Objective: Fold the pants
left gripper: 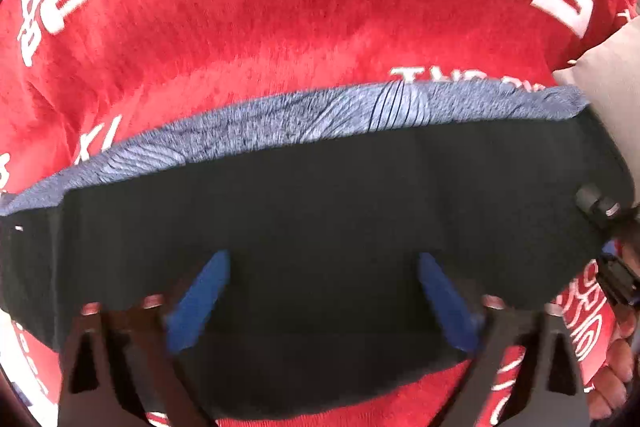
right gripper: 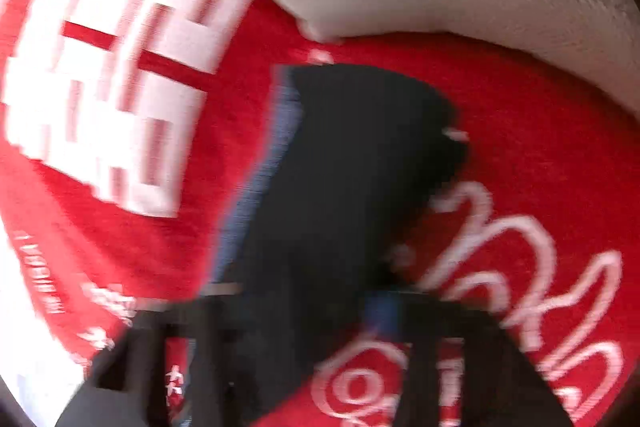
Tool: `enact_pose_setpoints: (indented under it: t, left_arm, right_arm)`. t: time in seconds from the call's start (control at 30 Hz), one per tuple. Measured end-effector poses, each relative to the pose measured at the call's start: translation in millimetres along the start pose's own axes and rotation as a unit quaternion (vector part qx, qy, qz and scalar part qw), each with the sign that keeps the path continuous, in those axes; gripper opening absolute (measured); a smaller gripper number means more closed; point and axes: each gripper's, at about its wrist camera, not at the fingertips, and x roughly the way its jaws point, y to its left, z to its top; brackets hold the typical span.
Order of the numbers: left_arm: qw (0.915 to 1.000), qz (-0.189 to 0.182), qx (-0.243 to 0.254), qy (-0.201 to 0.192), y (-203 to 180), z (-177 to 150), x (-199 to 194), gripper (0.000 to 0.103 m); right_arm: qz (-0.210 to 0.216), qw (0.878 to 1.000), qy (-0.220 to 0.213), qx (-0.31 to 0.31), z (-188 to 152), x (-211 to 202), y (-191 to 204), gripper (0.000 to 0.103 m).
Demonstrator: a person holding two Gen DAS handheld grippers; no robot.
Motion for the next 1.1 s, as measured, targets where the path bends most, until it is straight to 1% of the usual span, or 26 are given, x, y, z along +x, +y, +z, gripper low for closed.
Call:
enact_pose_setpoints:
  t: [0.03, 0.1, 0.13, 0.23, 0.27, 0.3, 0.33, 0.37, 0.4, 0.43, 0.53, 0.63, 0.8, 0.83, 0.9, 0.97, 1.03, 1.1]
  left_arm:
    - [1.0000, -0.003, 0.007, -0.005, -4.1, 1.1, -5.3, 0.082]
    - [0.9995, -0.017, 0.018, -0.017, -12.7, 3.4, -14.7, 0.082]
    - [0.9991, -0.026, 0.023, -0.025, -17.7, 4.5, -18.2, 0.082]
    - [0.9986, -0.041, 0.022, -0.026, -27.2, 7.8, -16.0, 0.082]
    - [0.9983, -0.052, 0.019, -0.020, -29.7, 7.0, -9.9, 0.082]
    - [0.9976, -0.066, 0.017, -0.004, -31.0, 4.8, 1.7, 0.082]
    - [0.9974, -0.066, 0.023, -0.015, -34.5, -1.9, 10.8, 0.083]
    - [0.9967, -0.056, 0.040, -0.043, -40.5, -7.3, 9.5, 0.084]
    - [0.9957, -0.044, 0.057, -0.059, -46.0, -12.5, 8.9, 0.084]
    - [0.9951, -0.041, 0.059, -0.069, -47.3, -15.5, 8.1, 0.084]
    - [0.9953, -0.062, 0.040, -0.063, -43.3, -14.2, 8.4, 0.084]
    - [0.9946, -0.068, 0.044, -0.066, -41.5, -16.2, 8.4, 0.084]
    - [0.9926, -0.091, 0.045, -0.067, -32.3, -18.8, 5.4, 0.084]
    - [0.9921, -0.098, 0.047, -0.063, -18.5, -18.3, 7.3, 0.084]
    - [0.9912, -0.115, 0.045, -0.048, -8.7, -15.9, 2.3, 0.083]
    - [0.9906, -0.129, 0.025, -0.036, 7.5, -17.4, -8.0, 0.083]
    - [0.9912, -0.125, 0.010, -0.042, 32.4, -19.2, -19.9, 0.083]
    - [0.9930, -0.106, -0.007, -0.051, 65.8, -22.1, -32.1, 0.083]
  right_arm:
    - [-0.010, 1.000, 0.002, -0.014, 0.5, -1.2, 5.2, 0.016]
    - [-0.040, 0.996, -0.009, -0.075, -2.2, -6.8, 25.9, 0.015]
    - [-0.046, 0.994, -0.017, -0.100, -4.5, -11.0, 36.5, 0.014]
    - [-0.048, 0.987, -0.033, -0.150, -10.3, -23.6, 62.2, 0.013]
    - [-0.049, 0.985, -0.036, -0.164, -12.2, -26.9, 69.4, 0.013]
    - [-0.050, 0.981, -0.040, -0.182, -14.9, -30.1, 77.3, 0.013]
    - [-0.048, 0.978, -0.037, -0.200, -18.8, -30.9, 85.2, 0.013]
    - [-0.051, 0.973, -0.039, -0.220, -23.4, -31.3, 94.0, 0.012]
    - [-0.057, 0.966, -0.042, -0.249, -30.2, -31.8, 105.3, 0.012]
    - [-0.059, 0.962, -0.045, -0.264, -35.5, -33.2, 111.5, 0.012]
    - [-0.060, 0.947, -0.049, -0.310, -50.5, -35.5, 135.3, 0.012]
    - [-0.060, 0.937, -0.044, -0.341, -63.5, -36.3, 150.5, 0.012]
    - [-0.070, 0.917, -0.039, -0.391, -86.9, -33.6, 177.4, 0.012]
    - [-0.072, 0.914, -0.039, -0.397, -90.1, -34.6, 179.7, 0.012]
    - [-0.075, 0.903, -0.042, -0.421, -101.6, -36.0, 190.9, 0.012]
    - [-0.078, 0.891, -0.042, -0.445, -114.6, -36.9, 202.5, 0.012]
    - [-0.081, 0.877, -0.040, -0.473, -131.4, -33.7, 215.3, 0.012]
    - [-0.089, 0.861, -0.040, -0.500, -148.9, -27.0, 225.1, 0.012]
